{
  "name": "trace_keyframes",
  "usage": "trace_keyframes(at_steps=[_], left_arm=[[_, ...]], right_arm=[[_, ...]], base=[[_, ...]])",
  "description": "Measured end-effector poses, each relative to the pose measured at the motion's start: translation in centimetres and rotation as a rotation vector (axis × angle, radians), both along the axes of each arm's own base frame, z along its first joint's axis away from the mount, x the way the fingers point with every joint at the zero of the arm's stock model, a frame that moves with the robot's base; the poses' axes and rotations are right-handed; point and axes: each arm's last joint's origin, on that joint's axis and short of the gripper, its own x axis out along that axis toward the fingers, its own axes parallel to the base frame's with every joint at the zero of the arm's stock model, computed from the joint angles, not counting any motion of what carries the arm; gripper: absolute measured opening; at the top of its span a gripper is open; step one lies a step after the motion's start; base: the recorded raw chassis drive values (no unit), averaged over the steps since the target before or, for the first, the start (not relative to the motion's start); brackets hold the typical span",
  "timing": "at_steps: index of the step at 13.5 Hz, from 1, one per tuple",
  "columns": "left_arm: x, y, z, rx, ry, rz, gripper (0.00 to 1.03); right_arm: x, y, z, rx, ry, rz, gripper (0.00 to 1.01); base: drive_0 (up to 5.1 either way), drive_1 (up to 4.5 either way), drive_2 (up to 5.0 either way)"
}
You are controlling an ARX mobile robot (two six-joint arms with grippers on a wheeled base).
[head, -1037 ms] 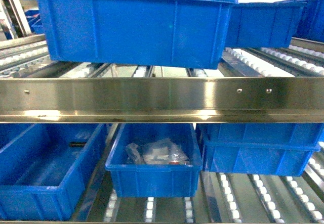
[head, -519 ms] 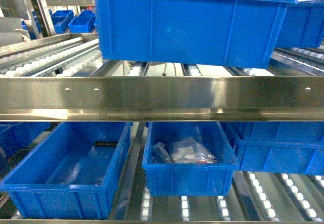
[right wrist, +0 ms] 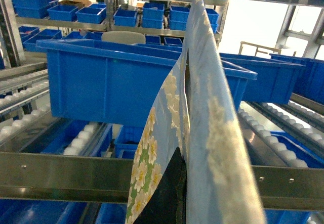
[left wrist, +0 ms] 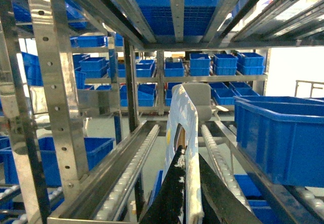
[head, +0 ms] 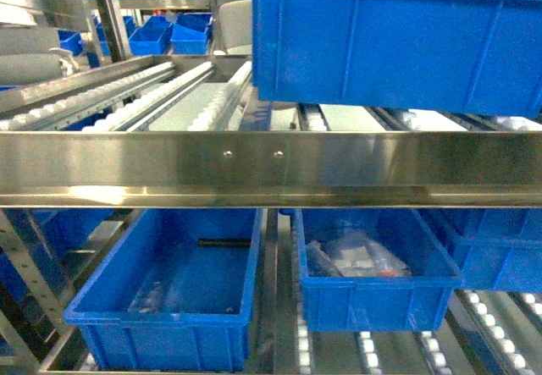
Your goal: Move flower gift bag to table near conveyor
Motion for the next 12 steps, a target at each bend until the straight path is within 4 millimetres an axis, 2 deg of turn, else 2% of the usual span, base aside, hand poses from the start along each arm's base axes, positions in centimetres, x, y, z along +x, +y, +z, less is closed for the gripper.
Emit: trace_keyframes(at_steps=[8, 12], left_arm=[[0.01, 0.0, 0.0, 0.0, -0.001, 0.0, 0.02], [0.01, 0.0, -0.01, 0.0, 0.0, 0.0, 0.02]], right_arm=[[-0.02, 0.01, 0.02, 0.0, -0.001, 0.001, 0.02], [-0.01, 0.0, 0.0, 0.0, 0.0, 0.0, 0.02]], base=[[-4.4, 0.75, 4.0], [-4.9, 1.98, 3.0]])
